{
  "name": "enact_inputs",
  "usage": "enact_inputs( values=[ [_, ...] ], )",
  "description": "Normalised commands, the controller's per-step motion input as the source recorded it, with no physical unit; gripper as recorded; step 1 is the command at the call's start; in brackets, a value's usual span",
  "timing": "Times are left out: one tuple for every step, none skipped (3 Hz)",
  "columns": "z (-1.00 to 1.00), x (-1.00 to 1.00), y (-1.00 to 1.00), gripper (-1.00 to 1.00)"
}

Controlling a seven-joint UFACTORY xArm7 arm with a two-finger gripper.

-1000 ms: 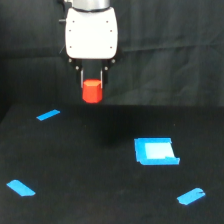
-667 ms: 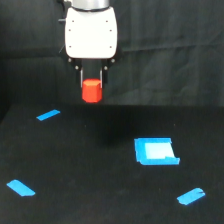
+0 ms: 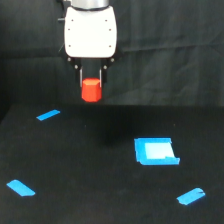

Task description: Pick up the red object from the table

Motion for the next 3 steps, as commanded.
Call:
enact_inputs(
  values=[
    [0.07,-0.02,0.00,-0.87],
    [0.07,-0.02,0.00,-0.86],
    [0.07,-0.01,0.00,-0.84]
  ],
)
